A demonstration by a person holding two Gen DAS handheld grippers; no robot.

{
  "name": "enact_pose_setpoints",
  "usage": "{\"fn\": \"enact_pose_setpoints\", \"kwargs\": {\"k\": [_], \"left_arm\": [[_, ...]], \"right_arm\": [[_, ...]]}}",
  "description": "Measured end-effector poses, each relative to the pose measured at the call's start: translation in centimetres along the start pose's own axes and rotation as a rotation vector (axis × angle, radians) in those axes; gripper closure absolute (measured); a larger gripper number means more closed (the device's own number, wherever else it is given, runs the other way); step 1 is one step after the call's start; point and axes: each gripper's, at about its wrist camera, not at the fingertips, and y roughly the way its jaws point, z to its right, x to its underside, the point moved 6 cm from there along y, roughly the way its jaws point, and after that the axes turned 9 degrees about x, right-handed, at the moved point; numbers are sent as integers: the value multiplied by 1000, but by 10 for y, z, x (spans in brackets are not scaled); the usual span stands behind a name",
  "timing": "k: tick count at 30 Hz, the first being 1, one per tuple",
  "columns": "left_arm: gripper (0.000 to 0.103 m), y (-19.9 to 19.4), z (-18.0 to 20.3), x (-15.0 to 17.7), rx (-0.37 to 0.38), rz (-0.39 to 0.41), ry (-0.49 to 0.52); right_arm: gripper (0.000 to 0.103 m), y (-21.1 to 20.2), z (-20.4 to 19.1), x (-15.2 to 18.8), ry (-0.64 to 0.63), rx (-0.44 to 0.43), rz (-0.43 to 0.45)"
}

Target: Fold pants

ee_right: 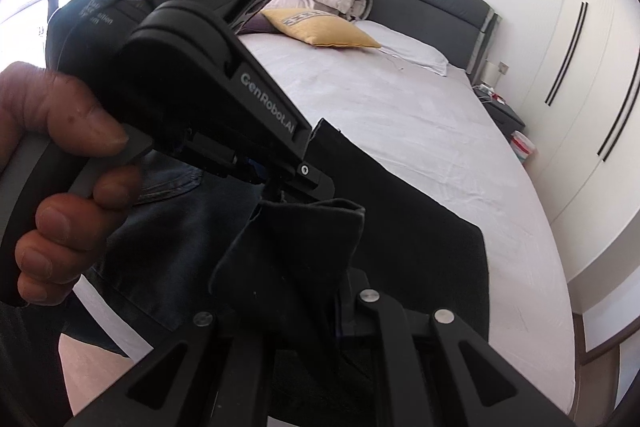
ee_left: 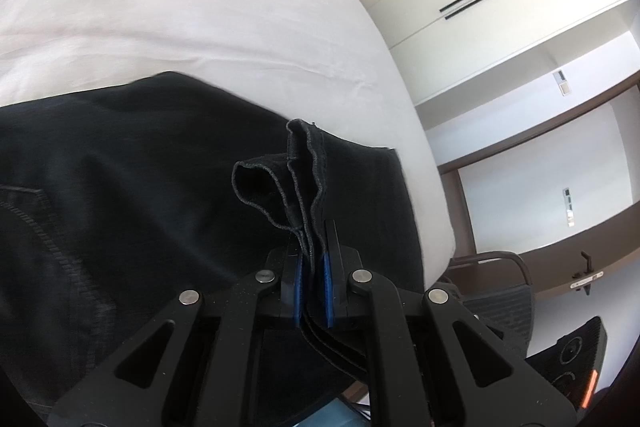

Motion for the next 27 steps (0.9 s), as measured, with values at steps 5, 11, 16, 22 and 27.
{"fn": "enact_pose_setpoints", "kwargs": {"k": [5,11,16,22,27], "left_arm": [[97,-9,-23,8,-32,11,-16],[97,-8,-43,17,-79,-3,-17],[97,-10,-42,18,-111,-7,25],[96,-21,-52,16,-132,-4,22],[93,-11,-69,22,-124,-6,-24]], "right_arm": [[95,4,-20,-4,-49,-40,1],[95,18,-36,0,-87,-75,-32],[95,17,-36,-6,-73,-88,-40],[94,16,-47,-8,-79,-114,-39],[81,31,-62,4,-116,-149,-82]]}}
